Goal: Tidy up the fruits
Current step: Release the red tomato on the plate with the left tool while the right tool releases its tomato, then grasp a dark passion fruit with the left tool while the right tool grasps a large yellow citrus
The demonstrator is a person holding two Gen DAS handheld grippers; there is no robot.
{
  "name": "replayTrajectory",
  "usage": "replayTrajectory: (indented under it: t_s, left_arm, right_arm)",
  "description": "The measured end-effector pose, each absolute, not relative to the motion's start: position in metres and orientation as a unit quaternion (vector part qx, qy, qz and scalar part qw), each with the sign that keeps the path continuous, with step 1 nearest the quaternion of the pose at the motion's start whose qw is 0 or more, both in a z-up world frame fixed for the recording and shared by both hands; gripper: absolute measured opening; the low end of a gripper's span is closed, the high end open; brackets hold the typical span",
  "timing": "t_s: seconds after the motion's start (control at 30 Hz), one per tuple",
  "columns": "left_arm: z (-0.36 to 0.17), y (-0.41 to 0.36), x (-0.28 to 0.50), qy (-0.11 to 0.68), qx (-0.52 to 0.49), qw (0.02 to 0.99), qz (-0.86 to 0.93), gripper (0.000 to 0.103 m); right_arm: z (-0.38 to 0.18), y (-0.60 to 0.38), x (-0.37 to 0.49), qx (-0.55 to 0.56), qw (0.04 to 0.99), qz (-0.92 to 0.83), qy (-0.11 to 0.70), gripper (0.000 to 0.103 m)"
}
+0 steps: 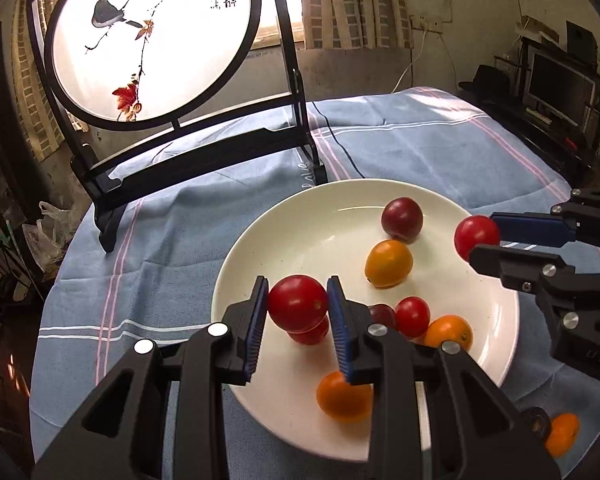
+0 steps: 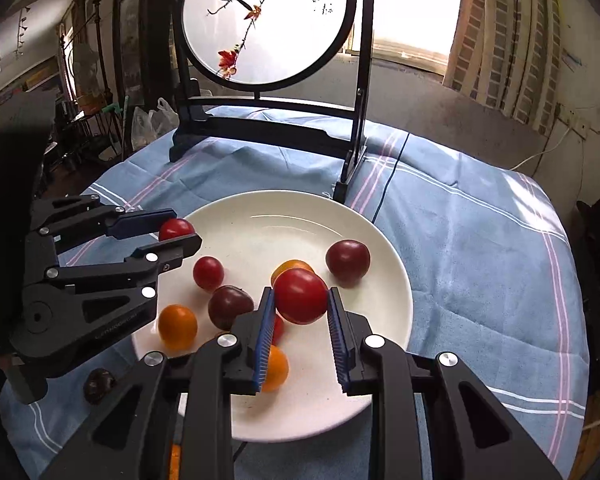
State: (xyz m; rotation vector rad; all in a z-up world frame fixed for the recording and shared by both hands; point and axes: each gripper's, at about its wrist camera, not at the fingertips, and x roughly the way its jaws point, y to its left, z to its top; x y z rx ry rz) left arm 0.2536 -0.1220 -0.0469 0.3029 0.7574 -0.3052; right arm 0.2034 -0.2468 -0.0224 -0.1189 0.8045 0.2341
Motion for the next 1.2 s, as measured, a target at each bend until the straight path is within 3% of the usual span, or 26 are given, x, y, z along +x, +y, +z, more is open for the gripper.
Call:
replayTrajectory:
  t_s: [0.37,0.4,0.47,0.67,0.9,1.2]
  left_arm:
    - [-0.061,-0.125,0.267,0.379,0.15,0.901,-0.148,0.031]
    - [-0.061,-0.125,0.267,0.38,0.151,0.901,-0.147,0.035]
    - [-0.059,-0.124,0.266,0.376,0.147,0.904,-0.145,0.053]
    - [-0.047,-0.112,0.252,0.365,0.141,0.908,-0.147,0.054]
    - [-0.032,-0.08,0.207,0.351,0.14,0.913,-0.152,0.067]
    - [-0.049,-0.031,0.132,0.368,0.158,0.9,-0.172,0.074]
  right_arm:
    - [-0.045,-0.252,0.229,-0.055,0.899,0.109,0.42,0.031]
    - [-0.045,-0.252,0.228,-0.056,0.9,0.108,0.419,0.042]
    - [-0.041,-0.254,0.224,-0.054,0.906,0.101,0.407,0.048]
    - [-0.024,-0.258,0.199,-0.045,0.912,0.112,0.393,0.049]
    - [-0.008,-0.247,0.126,-0.064,0.91,0.152,0.38,0.059]
    - [-0.041,-0.213,0.02,-0.114,0.875,0.22,0.416,0.061]
